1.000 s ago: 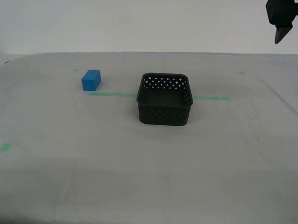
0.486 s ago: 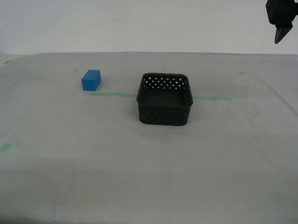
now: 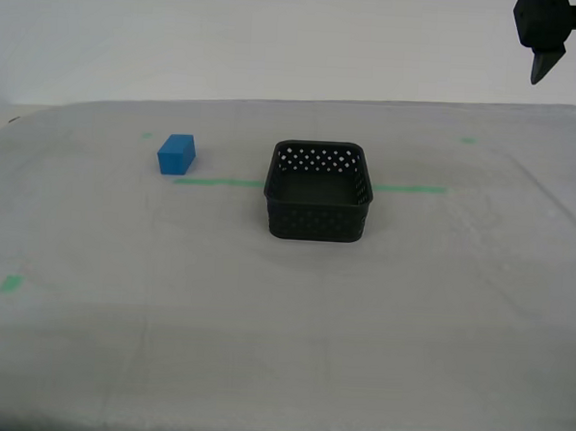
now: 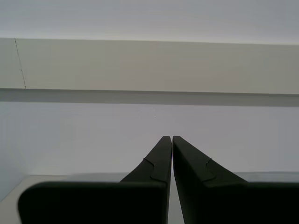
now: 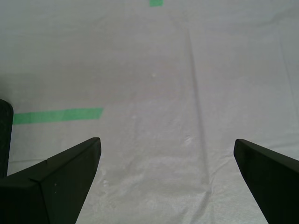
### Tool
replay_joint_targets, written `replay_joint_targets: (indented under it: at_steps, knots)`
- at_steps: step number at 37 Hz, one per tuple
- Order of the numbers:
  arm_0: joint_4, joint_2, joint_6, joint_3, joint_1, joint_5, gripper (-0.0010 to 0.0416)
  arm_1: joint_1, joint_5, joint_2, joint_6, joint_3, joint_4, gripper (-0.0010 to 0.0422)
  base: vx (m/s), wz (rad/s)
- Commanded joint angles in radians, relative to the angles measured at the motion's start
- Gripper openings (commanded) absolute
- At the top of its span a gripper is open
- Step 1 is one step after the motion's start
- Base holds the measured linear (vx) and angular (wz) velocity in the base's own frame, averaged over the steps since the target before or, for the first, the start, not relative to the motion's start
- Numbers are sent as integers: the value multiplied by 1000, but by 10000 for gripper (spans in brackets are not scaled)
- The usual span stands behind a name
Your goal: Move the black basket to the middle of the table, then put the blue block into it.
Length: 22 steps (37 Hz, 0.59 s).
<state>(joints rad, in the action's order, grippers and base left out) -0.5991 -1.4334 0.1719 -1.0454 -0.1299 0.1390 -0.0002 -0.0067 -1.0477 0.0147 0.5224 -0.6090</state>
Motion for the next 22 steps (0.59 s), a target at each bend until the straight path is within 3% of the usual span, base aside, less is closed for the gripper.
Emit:
replay_joint_targets:
  at_steps: [1, 17, 22]
  knots:
    - [0, 0, 0, -1, -1, 0, 398, 0, -13, 0, 11, 1, -6, 0, 0, 0]
    - [1, 0, 0, -1, -1, 0, 398, -1, -14, 0, 18, 3, 18, 0, 0, 0]
    - [0, 0, 0, -1, -1, 0, 398, -2, -12, 0, 19, 31, 94, 0, 0, 0]
